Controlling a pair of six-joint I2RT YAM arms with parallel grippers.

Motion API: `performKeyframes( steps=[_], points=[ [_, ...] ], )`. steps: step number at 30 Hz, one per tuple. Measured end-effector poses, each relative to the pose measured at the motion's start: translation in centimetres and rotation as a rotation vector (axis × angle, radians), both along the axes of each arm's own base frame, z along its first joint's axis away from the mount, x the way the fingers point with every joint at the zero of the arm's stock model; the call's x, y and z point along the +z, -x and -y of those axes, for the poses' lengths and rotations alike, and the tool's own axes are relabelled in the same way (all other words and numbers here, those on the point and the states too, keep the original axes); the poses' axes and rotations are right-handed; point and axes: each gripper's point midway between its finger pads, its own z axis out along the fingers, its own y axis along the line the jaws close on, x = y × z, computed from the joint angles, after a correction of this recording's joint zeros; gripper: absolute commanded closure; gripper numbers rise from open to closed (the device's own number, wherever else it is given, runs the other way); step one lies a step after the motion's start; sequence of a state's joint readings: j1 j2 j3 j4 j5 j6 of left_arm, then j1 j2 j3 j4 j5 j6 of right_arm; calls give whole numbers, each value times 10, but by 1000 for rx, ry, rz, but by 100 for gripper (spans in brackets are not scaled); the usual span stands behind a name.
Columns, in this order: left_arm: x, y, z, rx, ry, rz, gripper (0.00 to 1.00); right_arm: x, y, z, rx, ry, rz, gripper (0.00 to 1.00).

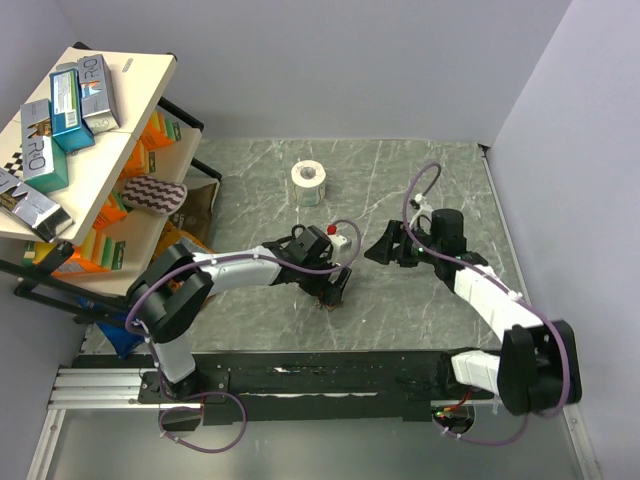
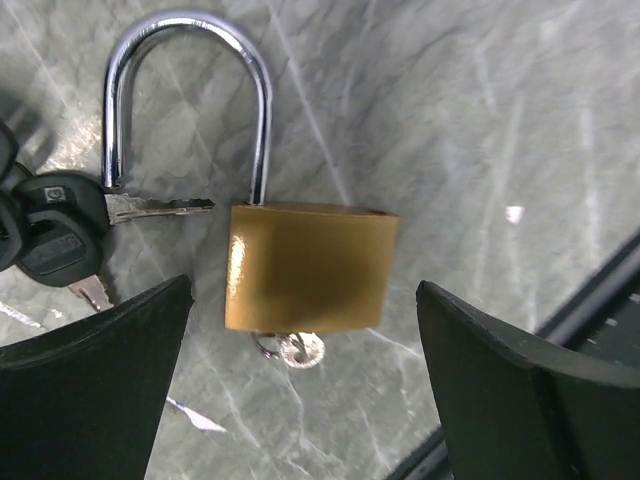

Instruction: Unlock with the key

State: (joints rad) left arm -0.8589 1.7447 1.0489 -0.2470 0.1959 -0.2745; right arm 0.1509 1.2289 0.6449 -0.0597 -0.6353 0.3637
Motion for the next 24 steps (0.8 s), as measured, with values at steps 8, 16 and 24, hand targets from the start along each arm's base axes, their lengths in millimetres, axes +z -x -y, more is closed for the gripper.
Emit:
performKeyframes(
  steps=[8, 16, 24],
  points=[
    [-11, -5, 7, 14, -48, 65, 30, 40, 1, 11, -72, 12, 145, 13],
    [-16, 9, 24, 31, -102, 148, 22, 63, 9, 22, -130, 27, 225, 11],
    [-17, 17, 34, 82, -134, 149, 48, 58, 22, 28, -149, 35, 223, 11]
  ],
)
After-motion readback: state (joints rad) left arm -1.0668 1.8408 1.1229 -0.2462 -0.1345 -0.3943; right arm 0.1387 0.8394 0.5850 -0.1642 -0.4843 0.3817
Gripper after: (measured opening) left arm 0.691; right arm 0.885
